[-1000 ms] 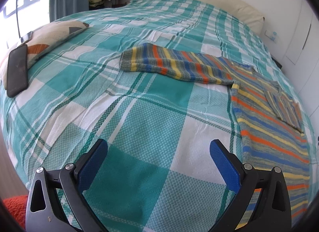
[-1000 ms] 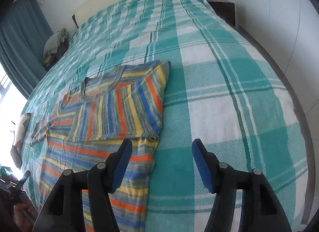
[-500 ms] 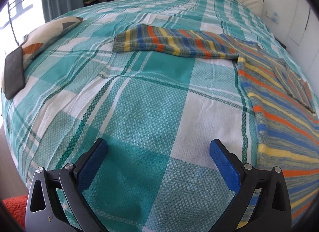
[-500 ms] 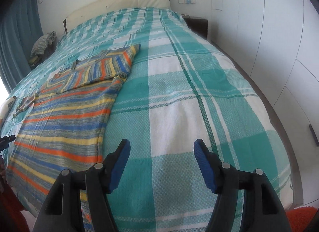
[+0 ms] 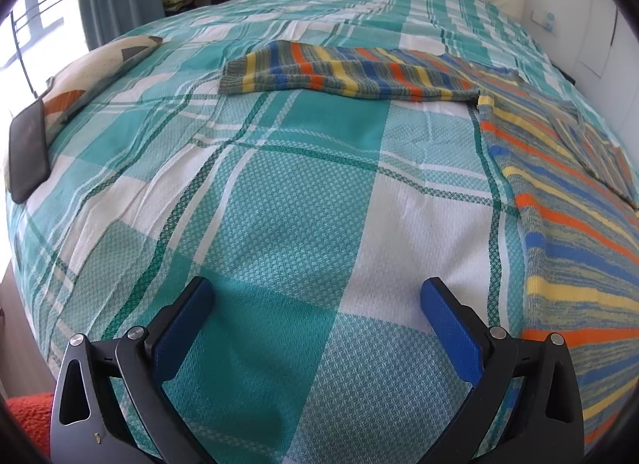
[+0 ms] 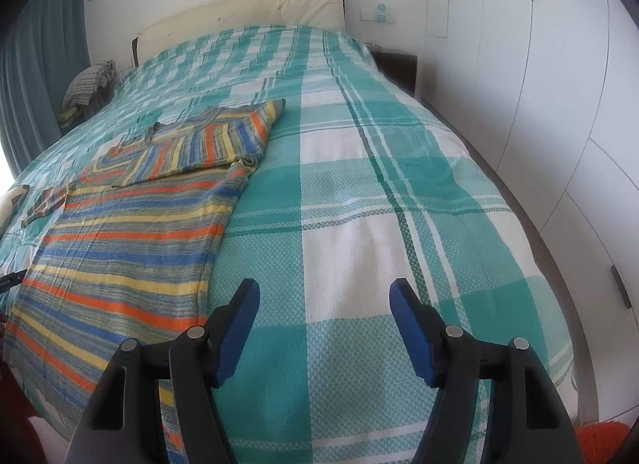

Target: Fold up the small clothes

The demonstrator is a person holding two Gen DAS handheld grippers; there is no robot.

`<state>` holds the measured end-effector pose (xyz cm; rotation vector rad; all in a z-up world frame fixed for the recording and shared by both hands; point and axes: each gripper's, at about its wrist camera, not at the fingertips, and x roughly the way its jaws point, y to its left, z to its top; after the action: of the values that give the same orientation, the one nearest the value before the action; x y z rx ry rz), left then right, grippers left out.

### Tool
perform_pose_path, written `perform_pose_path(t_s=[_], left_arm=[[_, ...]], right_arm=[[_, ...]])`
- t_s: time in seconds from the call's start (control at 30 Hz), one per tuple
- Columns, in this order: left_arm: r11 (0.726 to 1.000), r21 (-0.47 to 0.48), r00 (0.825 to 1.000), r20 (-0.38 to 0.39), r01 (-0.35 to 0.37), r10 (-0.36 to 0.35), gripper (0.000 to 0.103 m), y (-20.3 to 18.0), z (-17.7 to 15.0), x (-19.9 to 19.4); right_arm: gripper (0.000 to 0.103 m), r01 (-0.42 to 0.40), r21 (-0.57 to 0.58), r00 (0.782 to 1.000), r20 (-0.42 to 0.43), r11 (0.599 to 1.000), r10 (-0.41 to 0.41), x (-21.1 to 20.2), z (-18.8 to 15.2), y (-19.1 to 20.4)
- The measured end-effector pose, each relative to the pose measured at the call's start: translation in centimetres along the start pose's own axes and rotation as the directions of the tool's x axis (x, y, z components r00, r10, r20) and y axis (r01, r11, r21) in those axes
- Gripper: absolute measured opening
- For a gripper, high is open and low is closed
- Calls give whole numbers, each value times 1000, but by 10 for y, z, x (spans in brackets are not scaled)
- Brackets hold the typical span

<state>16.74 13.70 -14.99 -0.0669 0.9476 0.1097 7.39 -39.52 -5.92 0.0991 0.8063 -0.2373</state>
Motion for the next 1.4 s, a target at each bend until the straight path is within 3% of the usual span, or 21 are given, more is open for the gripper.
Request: perform_pose_path(t_s=[1.4], left_arm=[[1000, 2, 1000, 2, -2, 2, 103, -1, -1, 0]], right_arm=[[68, -17, -9, 1000, -5, 1000, 17, 3, -2, 4]])
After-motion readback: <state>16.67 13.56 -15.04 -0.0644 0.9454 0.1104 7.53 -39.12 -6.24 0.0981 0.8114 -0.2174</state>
